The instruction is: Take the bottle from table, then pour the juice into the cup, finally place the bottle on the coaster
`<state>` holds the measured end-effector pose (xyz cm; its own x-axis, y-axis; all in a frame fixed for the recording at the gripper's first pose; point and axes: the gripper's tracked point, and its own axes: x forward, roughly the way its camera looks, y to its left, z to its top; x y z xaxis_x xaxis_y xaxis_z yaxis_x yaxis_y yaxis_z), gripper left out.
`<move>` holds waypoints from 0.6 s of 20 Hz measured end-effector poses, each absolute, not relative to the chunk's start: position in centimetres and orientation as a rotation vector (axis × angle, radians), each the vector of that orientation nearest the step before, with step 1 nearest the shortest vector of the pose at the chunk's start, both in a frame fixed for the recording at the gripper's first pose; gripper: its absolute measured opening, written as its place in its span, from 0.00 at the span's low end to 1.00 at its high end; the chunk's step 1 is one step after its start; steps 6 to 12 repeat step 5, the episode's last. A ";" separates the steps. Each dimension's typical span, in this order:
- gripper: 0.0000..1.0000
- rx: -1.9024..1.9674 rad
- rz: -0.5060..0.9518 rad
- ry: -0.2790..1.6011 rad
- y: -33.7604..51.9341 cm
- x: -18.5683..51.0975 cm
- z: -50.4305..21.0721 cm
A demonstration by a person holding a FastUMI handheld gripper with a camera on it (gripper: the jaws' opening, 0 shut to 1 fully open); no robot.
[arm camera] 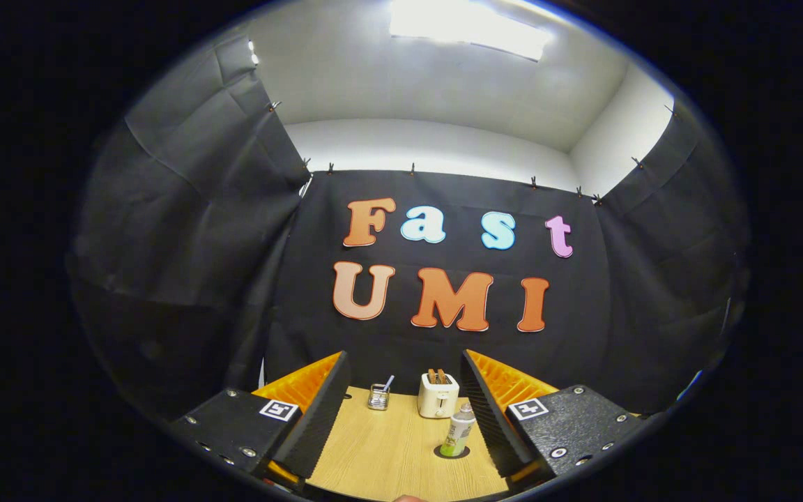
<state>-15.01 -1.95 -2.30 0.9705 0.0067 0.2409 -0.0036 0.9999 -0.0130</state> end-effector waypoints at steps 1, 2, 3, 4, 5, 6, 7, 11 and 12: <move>0.94 -0.007 0.005 -0.245 -2.0 -15.2 -2.4; 0.94 0.002 0.004 -0.249 -2.2 -15.1 -2.3; 0.94 0.007 0.008 -0.264 -2.1 -15.2 -1.9; 0.94 0.010 0.008 -0.283 -2.2 -15.5 -1.5; 0.94 0.013 0.006 -0.295 -2.5 -16.0 -1.2; 0.94 0.013 0.006 -0.295 -2.5 -16.0 -1.2; 0.94 0.013 0.006 -0.295 -2.5 -16.0 -1.2; 0.94 0.013 0.006 -0.295 -2.5 -16.0 -1.2; 0.94 0.013 0.006 -0.295 -2.5 -16.0 -1.2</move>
